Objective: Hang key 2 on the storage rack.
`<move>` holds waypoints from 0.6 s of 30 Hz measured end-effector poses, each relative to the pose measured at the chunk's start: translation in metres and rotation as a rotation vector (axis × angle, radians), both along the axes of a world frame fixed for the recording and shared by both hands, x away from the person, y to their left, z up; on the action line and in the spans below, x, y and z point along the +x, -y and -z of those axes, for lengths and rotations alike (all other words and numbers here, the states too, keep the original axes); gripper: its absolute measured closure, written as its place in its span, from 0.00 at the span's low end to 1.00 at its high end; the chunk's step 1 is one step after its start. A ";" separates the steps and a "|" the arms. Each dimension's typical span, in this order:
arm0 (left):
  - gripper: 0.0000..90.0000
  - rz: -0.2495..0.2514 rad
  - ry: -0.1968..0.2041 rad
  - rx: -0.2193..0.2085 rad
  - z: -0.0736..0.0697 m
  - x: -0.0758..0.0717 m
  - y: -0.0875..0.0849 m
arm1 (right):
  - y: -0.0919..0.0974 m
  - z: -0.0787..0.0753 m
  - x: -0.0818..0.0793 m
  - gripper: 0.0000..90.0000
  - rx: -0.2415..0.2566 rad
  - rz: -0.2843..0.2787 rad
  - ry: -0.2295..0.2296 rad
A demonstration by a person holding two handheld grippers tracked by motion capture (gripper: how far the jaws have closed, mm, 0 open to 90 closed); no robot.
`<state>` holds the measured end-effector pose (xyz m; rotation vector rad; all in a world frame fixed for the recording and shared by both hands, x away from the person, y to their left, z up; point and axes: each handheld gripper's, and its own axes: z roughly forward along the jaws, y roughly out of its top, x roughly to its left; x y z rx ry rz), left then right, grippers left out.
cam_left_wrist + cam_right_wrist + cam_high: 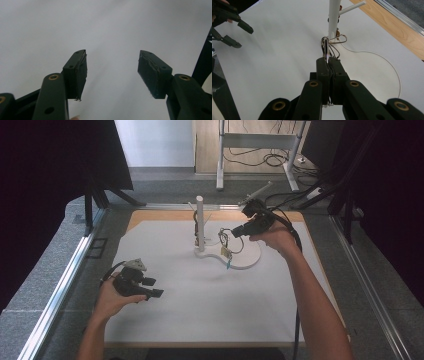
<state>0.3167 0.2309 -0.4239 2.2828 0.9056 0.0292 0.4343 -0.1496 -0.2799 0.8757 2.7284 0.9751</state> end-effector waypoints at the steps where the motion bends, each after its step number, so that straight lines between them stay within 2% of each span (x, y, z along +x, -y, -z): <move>1: 0.46 -0.001 0.000 0.000 0.000 0.000 0.000 | 0.000 0.000 0.001 0.98 -0.001 0.001 0.000; 18: 0.46 -0.007 0.002 -0.017 -0.001 -0.001 -0.002 | -0.006 -0.008 0.013 0.98 -0.011 0.015 0.000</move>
